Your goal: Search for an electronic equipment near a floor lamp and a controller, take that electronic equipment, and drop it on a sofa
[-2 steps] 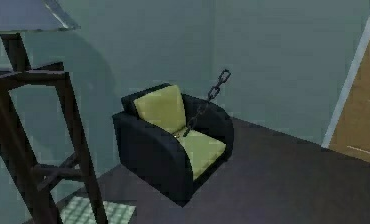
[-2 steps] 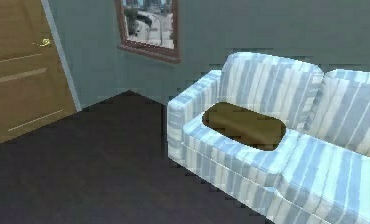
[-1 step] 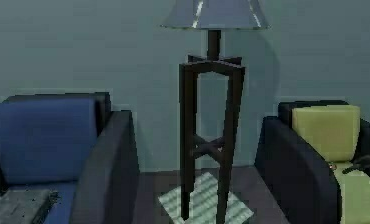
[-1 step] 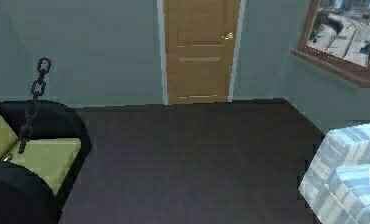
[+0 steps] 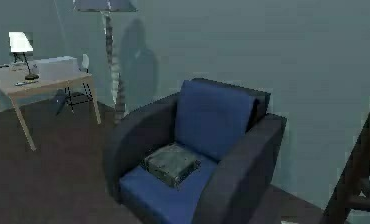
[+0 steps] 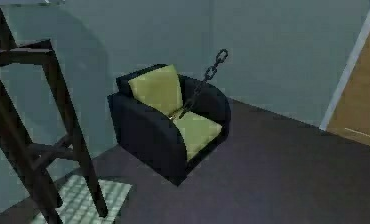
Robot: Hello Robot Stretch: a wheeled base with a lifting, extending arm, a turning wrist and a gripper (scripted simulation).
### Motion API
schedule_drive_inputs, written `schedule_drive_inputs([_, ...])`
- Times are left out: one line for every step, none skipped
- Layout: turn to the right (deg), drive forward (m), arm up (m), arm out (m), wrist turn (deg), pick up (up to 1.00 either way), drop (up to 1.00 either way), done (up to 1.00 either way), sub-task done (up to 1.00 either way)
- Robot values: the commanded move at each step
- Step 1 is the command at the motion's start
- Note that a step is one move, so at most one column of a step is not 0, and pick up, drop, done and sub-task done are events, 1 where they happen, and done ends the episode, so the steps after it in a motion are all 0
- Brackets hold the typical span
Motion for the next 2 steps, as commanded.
schedule_drive_inputs([-45.0,0.0,0.0,0.0,0.0,0.0,0.0,0.0,0.0])
schedule_drive_inputs([-30.0,0.0,0.0,0.0,0.0,0.0,0.0,0.0,0.0])
